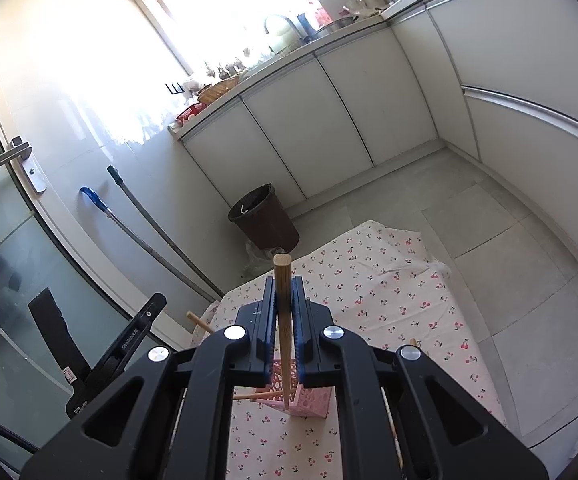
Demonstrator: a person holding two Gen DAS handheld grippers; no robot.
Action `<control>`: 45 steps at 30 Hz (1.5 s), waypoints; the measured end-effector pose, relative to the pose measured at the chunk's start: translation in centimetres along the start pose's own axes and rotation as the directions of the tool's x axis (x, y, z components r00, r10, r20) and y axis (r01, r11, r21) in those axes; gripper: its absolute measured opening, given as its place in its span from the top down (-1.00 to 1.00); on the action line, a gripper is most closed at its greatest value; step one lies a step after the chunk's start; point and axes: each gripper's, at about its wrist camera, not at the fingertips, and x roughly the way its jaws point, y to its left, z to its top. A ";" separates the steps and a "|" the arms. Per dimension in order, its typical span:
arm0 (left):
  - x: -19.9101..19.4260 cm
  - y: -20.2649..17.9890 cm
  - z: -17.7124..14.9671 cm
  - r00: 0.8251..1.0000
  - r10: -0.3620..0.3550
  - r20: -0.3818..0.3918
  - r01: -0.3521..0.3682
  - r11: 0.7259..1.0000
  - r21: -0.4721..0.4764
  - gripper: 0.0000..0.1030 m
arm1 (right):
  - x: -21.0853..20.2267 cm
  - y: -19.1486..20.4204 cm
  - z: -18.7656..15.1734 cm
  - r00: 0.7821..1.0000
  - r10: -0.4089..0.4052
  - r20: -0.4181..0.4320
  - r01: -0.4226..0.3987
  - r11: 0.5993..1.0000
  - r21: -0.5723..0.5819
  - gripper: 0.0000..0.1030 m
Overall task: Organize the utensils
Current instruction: 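Lift both chopsticks over the pink cup and open both grippers to drop them in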
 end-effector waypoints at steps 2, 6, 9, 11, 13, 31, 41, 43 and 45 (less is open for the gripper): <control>-0.5 -0.1 -0.1 1.000 -0.002 -0.001 0.002 1.000 0.005 0.72 | -0.1 0.1 0.0 1.000 0.000 0.001 0.000 1.000 0.001 0.85; -1.1 0.1 -0.6 1.000 0.001 -0.022 -0.001 1.000 0.003 0.70 | -0.3 0.3 0.0 1.000 -0.003 0.010 0.003 1.000 -0.002 0.85; -1.9 0.7 -1.3 0.999 0.008 -0.040 -0.009 1.000 -0.011 0.70 | -0.4 0.4 0.2 1.000 0.001 0.023 -0.001 1.000 0.001 0.85; -2.5 1.0 -1.5 0.999 0.011 -0.046 -0.012 1.000 -0.018 0.70 | -0.3 0.5 0.3 1.000 0.000 0.031 0.000 1.000 0.006 0.85; -3.4 1.0 -1.6 0.999 0.009 -0.040 -0.009 1.000 -0.012 0.70 | 0.1 0.5 0.4 0.999 -0.002 0.036 0.001 1.000 0.020 0.85; -6.2 0.1 -2.5 0.996 0.053 0.066 -0.060 0.992 0.112 0.64 | 8.5 1.4 -1.6 0.997 -0.070 -0.027 0.070 0.998 0.007 0.78; -5.2 -0.4 -3.5 0.998 0.054 0.012 -0.056 0.988 0.142 0.55 | 8.5 1.2 -2.6 0.993 -0.086 -0.084 0.083 0.996 -0.041 0.77; -5.2 -0.8 -3.7 0.999 0.052 0.009 -0.053 0.986 0.158 0.52 | 8.2 1.2 -3.0 0.991 -0.099 -0.090 0.094 0.994 -0.059 0.72; -5.1 -1.3 -4.0 0.999 0.050 0.002 -0.050 0.983 0.176 0.45 | 7.6 1.2 -3.4 0.989 -0.118 -0.092 0.111 0.991 -0.078 0.55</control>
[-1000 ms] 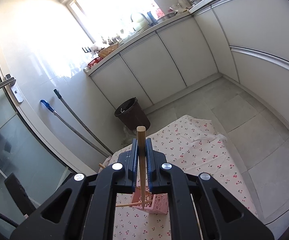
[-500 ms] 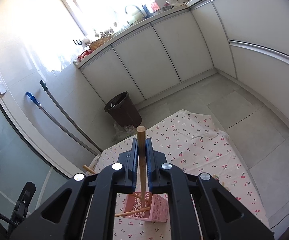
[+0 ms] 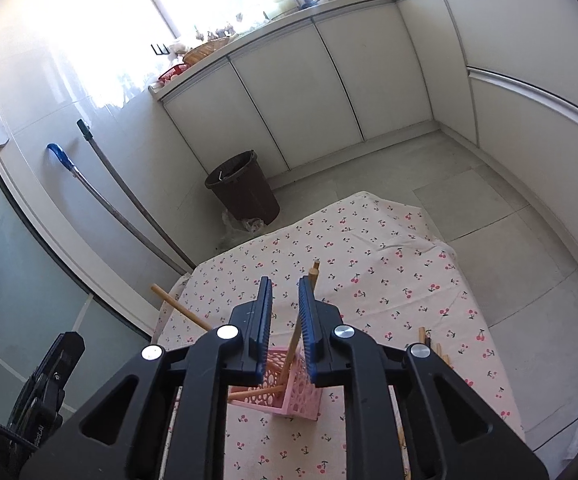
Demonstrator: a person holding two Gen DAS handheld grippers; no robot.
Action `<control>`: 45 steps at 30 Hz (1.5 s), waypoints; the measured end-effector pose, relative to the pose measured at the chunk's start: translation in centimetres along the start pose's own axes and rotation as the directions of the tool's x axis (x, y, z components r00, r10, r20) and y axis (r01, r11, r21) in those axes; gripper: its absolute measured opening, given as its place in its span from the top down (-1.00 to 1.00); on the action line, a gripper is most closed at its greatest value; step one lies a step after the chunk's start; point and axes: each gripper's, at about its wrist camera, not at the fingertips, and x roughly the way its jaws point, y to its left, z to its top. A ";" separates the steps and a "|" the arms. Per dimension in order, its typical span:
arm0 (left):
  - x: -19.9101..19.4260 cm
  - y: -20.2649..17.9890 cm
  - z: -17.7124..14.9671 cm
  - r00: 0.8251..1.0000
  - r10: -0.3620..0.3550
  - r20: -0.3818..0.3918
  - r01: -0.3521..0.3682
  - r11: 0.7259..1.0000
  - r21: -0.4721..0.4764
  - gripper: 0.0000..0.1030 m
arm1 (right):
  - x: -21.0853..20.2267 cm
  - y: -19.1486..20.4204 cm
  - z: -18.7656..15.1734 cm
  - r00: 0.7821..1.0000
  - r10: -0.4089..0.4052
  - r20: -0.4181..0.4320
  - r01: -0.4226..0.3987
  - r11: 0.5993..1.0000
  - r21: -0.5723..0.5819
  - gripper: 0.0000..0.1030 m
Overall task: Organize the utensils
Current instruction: 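Lift both chopsticks over the pink cup and open both grippers to drop them in, then move both open grippers back over the chopstick pile, then grasp and lift a wooden chopstick with the left gripper while the right gripper closes on another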
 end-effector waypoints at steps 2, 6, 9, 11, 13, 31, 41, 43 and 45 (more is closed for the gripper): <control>0.0 -0.4 -0.4 1.000 -0.003 -0.008 0.004 1.000 0.011 0.28 | -0.6 -0.3 -0.4 1.000 -0.019 0.004 0.019 1.000 -0.015 0.29; -0.1 -1.4 -1.3 1.000 -0.011 -0.009 0.012 0.999 0.035 -0.31 | -2.7 -2.0 -1.1 0.993 -0.109 0.049 0.109 0.994 -0.011 -0.42; 0.0 -2.7 -2.1 1.000 -0.008 -0.022 0.010 0.996 0.085 -0.71 | -4.4 -4.1 -1.3 0.982 -0.164 0.093 0.162 0.986 0.031 -0.69; 0.4 -3.5 -3.0 0.999 -0.019 -0.047 0.024 0.994 0.108 -0.87 | -5.2 -5.3 -1.3 0.975 -0.198 0.097 0.195 0.980 0.034 -0.75; 1.2 -4.6 -4.0 0.994 -0.036 -0.106 0.050 0.989 0.140 -0.86 | -6.1 -6.5 -1.5 0.966 -0.239 0.103 0.236 0.971 0.041 -0.81; 9.6 -15.5 -15.9 0.748 -0.132 -0.651 0.407 0.866 0.292 -0.86 | -8.4 -16.4 -1.2 0.965 -0.221 -0.140 0.253 0.925 0.282 -0.85; 19.9 -17.7 -14.0 0.585 -0.033 -0.810 0.354 0.910 0.218 -0.12 | -8.4 -18.8 -1.1 0.975 -0.151 -0.162 0.203 0.903 0.380 -0.85; 21.3 -17.9 -14.0 0.560 -0.022 -0.828 0.336 0.920 0.203 0.05 | -8.4 -19.0 -0.9 0.975 -0.152 -0.164 0.204 0.902 0.379 -0.85; 22.3 -18.2 -14.1 0.552 -0.002 -0.834 0.323 0.923 0.211 0.18 | -8.5 -19.3 -0.8 0.975 -0.152 -0.162 0.204 0.899 0.388 -0.85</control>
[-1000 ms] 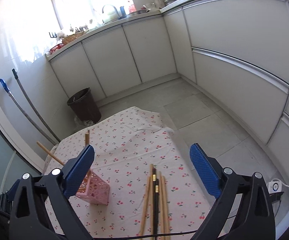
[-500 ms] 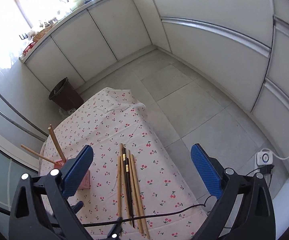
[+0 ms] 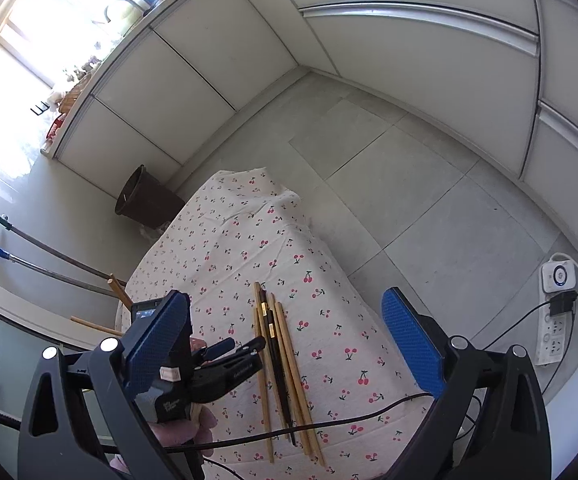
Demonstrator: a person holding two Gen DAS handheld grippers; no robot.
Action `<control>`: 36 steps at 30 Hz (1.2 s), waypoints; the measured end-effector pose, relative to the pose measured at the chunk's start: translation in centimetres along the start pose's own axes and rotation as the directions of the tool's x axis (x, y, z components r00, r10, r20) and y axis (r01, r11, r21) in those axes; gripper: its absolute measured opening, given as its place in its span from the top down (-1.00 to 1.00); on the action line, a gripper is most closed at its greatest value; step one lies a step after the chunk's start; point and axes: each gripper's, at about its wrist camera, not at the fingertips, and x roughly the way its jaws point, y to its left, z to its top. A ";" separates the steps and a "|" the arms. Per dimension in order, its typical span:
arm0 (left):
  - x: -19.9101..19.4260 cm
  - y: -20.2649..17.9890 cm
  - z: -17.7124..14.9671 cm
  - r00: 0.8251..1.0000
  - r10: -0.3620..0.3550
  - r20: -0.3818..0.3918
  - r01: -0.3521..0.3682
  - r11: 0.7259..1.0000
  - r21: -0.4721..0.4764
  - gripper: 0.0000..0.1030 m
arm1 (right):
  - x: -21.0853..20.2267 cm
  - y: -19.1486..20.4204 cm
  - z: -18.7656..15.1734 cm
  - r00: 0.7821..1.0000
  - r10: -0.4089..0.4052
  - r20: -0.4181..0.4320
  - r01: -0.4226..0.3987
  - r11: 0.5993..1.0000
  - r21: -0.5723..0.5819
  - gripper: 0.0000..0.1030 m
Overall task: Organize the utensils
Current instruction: 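Grasp and lift a wooden chopstick with the left gripper while the right gripper closes on another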
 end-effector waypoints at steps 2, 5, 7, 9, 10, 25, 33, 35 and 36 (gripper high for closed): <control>0.7 0.0 0.6 1.000 0.014 -0.014 -0.014 1.000 -0.008 0.24 | 0.0 -0.3 0.2 1.000 0.010 -0.004 -0.010 1.000 0.019 -0.85; 1.0 -0.1 1.1 0.999 0.032 -0.006 -0.032 0.999 -0.006 0.31 | 0.1 -0.7 0.4 1.000 0.023 -0.011 -0.023 0.999 0.040 -0.85; 1.1 -0.3 1.4 0.999 0.038 -0.006 -0.038 0.999 0.002 0.35 | 0.2 -0.9 0.6 1.000 0.024 -0.014 -0.024 0.999 0.048 -0.85; 1.1 -0.4 1.7 0.999 0.032 -0.007 -0.032 0.999 0.003 0.42 | 0.3 -1.0 0.6 1.000 0.024 -0.014 -0.023 0.998 0.054 -0.85; 0.9 -0.4 1.8 1.000 0.015 -0.002 -0.015 1.000 -0.005 0.42 | 0.4 -1.1 0.6 1.000 0.024 -0.015 -0.023 0.998 0.055 -0.85; 1.4 0.0 2.5 0.997 0.076 -0.012 -0.076 0.997 0.002 0.61 | 1.5 -1.0 0.5 0.999 -0.008 -0.034 0.009 0.999 0.042 -0.85; 2.3 -0.8 3.0 0.997 0.075 -0.006 -0.075 0.997 0.008 0.85 | 3.3 -1.5 0.7 0.995 -0.085 -0.048 0.086 0.996 0.032 -0.85; 2.2 -0.7 2.6 0.998 0.068 0.019 -0.067 0.998 -0.003 0.86 | 4.2 -1.7 0.6 0.992 -0.104 -0.069 0.106 0.994 0.031 -0.85; 2.2 -0.7 2.1 0.998 0.057 0.039 -0.056 0.998 -0.013 0.86 | 4.7 -1.8 0.6 0.991 -0.107 -0.082 0.110 0.993 0.032 -0.85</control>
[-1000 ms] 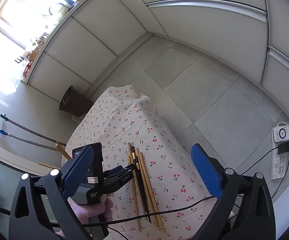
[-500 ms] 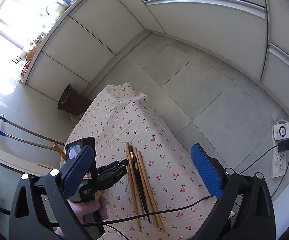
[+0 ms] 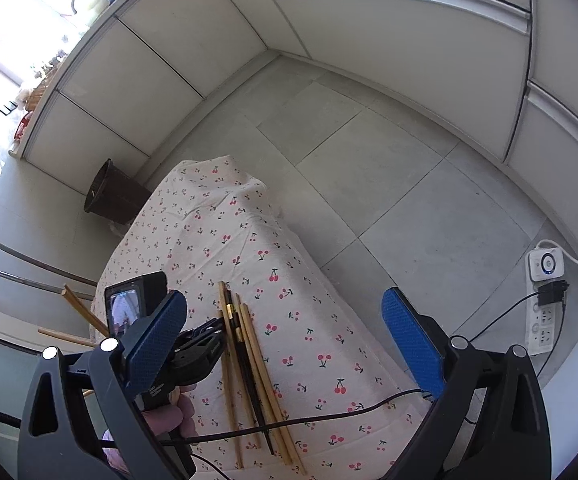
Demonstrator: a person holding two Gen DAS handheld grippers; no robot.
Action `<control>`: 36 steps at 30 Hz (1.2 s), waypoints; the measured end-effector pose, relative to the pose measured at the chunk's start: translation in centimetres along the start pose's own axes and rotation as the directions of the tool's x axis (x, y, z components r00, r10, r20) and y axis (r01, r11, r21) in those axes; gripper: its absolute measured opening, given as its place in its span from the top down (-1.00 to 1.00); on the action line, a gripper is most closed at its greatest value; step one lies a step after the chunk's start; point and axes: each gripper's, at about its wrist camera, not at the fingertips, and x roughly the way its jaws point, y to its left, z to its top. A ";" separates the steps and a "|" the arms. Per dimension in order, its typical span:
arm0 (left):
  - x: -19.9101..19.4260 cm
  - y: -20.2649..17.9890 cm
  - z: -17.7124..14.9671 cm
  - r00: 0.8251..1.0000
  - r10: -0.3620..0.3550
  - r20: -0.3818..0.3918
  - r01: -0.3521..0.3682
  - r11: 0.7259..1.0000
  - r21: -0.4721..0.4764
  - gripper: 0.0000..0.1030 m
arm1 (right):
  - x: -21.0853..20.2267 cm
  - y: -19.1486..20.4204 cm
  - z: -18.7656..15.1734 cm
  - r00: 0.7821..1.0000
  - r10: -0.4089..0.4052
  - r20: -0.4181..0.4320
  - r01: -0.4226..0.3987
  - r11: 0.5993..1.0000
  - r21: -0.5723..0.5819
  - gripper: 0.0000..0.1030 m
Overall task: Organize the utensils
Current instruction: 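Grasp and lift a wooden chopstick with the left gripper while the right gripper closes on another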
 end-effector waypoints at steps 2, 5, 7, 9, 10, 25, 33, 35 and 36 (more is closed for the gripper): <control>-0.5 0.4 -1.4 0.998 -0.035 0.048 0.035 0.999 -0.011 0.86 | 1.2 0.0 0.0 0.999 -0.006 -0.033 0.006 1.000 0.004 -0.85; -2.3 1.4 -4.2 0.991 -0.062 0.120 0.064 0.998 -0.017 0.86 | 3.1 0.3 -0.1 0.997 -0.018 -0.076 0.018 1.000 -0.001 -0.85; -4.1 1.9 -6.5 0.978 -0.086 0.189 0.088 0.996 -0.005 0.86 | 4.2 0.8 -0.4 0.996 -0.035 -0.083 0.034 0.999 -0.014 -0.85; -6.1 2.7 -8.8 0.962 -0.101 0.255 0.106 0.994 -0.006 0.86 | 5.0 1.5 -0.7 0.995 -0.052 -0.083 0.049 0.998 -0.036 -0.85; -7.1 3.2 -9.7 0.954 -0.111 0.278 0.118 0.993 -0.009 0.86 | 5.6 2.0 -1.0 0.995 -0.062 -0.084 0.058 0.997 -0.054 -0.85; -18.7 9.1 -22.5 0.795 -0.064 0.603 0.171 0.978 -0.121 0.86 | 15.4 6.8 -4.4 0.969 -0.115 -0.217 0.071 0.976 -0.204 0.57; -19.9 10.9 -23.2 0.777 -0.101 0.622 0.235 0.962 -0.138 0.86 | 16.1 7.9 -4.4 0.969 -0.151 -0.194 0.098 0.962 -0.255 0.66; -20.4 10.9 -23.5 0.768 -0.107 0.632 0.242 0.961 -0.131 0.86 | 16.6 7.9 -4.5 0.966 -0.161 -0.204 0.106 0.961 -0.256 0.72; -20.6 10.7 -23.7 0.764 -0.108 0.636 0.242 0.962 -0.128 0.86 | 16.8 7.9 -4.5 0.965 -0.156 -0.211 0.100 0.962 -0.253 0.72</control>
